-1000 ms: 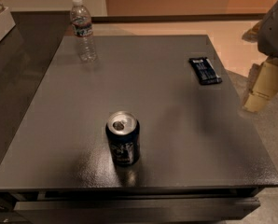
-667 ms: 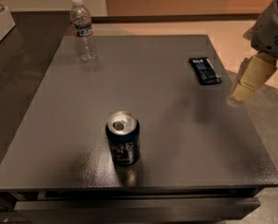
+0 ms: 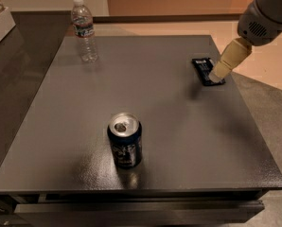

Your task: Move rxbar blueberry near pepsi can

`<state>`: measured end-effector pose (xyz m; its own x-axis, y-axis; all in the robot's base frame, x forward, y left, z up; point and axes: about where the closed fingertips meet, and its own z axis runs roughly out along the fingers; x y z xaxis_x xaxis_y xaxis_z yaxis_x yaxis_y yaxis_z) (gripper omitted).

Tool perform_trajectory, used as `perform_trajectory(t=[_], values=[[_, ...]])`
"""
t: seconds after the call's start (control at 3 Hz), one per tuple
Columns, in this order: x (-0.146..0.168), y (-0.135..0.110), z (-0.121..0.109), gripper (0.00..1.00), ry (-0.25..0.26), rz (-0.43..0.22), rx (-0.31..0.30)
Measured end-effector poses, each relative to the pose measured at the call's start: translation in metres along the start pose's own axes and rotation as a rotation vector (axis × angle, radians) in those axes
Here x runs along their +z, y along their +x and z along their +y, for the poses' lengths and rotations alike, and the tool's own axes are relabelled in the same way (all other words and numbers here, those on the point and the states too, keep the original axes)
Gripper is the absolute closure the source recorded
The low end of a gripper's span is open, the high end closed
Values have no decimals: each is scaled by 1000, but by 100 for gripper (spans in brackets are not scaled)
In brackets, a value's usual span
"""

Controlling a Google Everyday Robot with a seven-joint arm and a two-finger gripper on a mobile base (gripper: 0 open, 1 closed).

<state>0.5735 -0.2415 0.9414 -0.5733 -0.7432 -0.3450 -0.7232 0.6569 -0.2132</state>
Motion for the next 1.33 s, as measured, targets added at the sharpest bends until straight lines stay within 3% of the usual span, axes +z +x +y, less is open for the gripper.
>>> perform_trajectory(t=[0.33,0.67,1.33], values=[[26,-17,-24,0,-6,62,115],[54,-29,-30,0,-32,147,210],[95,-39,-21,0,-58,254,405]])
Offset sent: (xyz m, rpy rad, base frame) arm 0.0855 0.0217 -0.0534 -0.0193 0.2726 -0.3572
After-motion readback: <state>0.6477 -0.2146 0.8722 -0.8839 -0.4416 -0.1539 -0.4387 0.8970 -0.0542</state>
